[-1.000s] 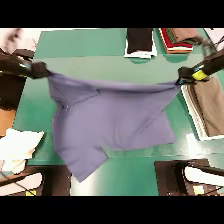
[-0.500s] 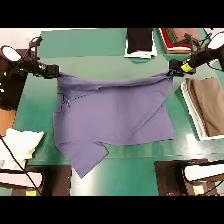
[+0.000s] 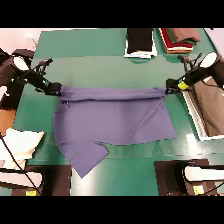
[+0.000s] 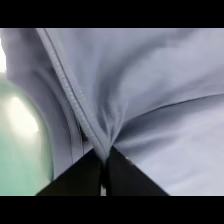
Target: Fold the shirts.
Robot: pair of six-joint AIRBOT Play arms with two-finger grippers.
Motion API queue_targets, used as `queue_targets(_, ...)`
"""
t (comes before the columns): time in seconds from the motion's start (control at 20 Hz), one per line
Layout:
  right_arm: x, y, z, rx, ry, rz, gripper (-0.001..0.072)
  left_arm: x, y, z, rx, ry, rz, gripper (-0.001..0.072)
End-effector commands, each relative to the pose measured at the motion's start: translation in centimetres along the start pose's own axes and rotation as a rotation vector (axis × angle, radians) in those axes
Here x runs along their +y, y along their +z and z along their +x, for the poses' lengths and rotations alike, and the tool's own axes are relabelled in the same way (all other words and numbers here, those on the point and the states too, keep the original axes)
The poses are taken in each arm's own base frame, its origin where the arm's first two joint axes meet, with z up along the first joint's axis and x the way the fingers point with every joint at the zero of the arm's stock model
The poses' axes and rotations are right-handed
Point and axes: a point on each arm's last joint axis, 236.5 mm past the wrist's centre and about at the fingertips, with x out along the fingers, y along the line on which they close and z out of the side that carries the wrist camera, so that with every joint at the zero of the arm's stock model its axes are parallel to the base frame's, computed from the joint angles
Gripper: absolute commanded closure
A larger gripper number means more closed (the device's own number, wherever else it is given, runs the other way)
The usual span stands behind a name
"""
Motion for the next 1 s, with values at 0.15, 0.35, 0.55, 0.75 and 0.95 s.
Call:
queue_targets(0.15, -0.5, -3.5, 2.5, 0.058, 0.011, 0.038, 0.0595, 0.0, -3.0, 1.3, 0.099, -0.014, -0.015, 0.0374)
queue_targets(0.35, 1.3, -1.8, -0.4, 0.000, 0.074, -0.007, 0.0312, -0.3, -3.4, -0.9, 0.093, -0.001, 0.000, 0.0217)
queue_targets(0.55, -1.0, -5.7, -3.9, -0.016, 0.066, 0.001, 0.0313, 1.4, -5.8, -6.2, -0.013, 0.035, -0.067, 0.0217)
queue_targets(0.75, -6.0, -13.0, -2.1, 0.052, 0.077, 0.194, 0.0175, 2.4, -13.2, -5.8, -0.016, 0.049, -0.223, 0.0217)
queue_targets(0.95, -8.2, -18.8, 1.1, 0.139, 0.129, 0.363, 0.0184, 1.0, -17.8, -3.8, 0.029, 0.017, -0.302, 0.0217)
